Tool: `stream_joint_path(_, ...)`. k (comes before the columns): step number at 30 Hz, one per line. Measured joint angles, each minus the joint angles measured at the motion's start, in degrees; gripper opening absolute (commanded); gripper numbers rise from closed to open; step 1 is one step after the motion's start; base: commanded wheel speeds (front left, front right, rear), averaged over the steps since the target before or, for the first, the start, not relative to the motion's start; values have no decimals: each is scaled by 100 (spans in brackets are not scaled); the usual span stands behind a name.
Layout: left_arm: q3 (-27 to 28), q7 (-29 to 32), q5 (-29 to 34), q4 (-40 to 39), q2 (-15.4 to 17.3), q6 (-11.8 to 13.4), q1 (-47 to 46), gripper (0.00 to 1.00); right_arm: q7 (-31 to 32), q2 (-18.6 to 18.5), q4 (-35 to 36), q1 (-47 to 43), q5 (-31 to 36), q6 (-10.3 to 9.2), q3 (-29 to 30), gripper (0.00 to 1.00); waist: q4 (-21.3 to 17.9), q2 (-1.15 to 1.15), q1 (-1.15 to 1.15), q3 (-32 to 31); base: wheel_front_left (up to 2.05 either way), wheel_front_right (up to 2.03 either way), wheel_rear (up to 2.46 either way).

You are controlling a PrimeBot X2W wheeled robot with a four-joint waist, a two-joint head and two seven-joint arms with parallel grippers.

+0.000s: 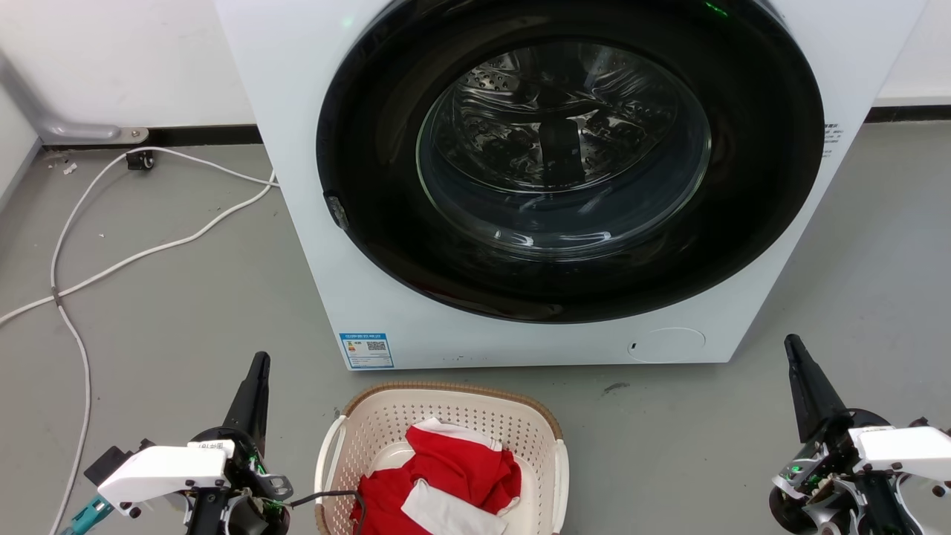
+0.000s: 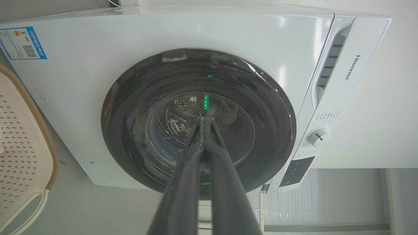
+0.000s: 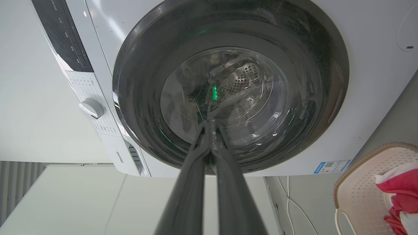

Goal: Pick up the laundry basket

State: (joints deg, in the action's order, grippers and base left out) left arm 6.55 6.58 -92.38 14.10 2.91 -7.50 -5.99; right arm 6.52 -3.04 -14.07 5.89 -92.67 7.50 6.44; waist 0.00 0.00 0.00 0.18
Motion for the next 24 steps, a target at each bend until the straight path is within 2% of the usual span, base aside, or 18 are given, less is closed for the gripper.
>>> stream_joint_path(14,-1,0,0,0,0,0,0,0,0,1,0,0,7,0,2,0,0,0,0,0,0,0,0)
stream_joint_path(15,-4,-2,1,21,-1,1,11,100,0,2,-21,-10,4,1,0,100,0,0,0,0,0,0,0)
stream_joint_path(24,-41,-141,121,168,-37,2,253,100,-144,33,-219,-263,215,-1,-24,100,0,0,0,5,0,0,0)
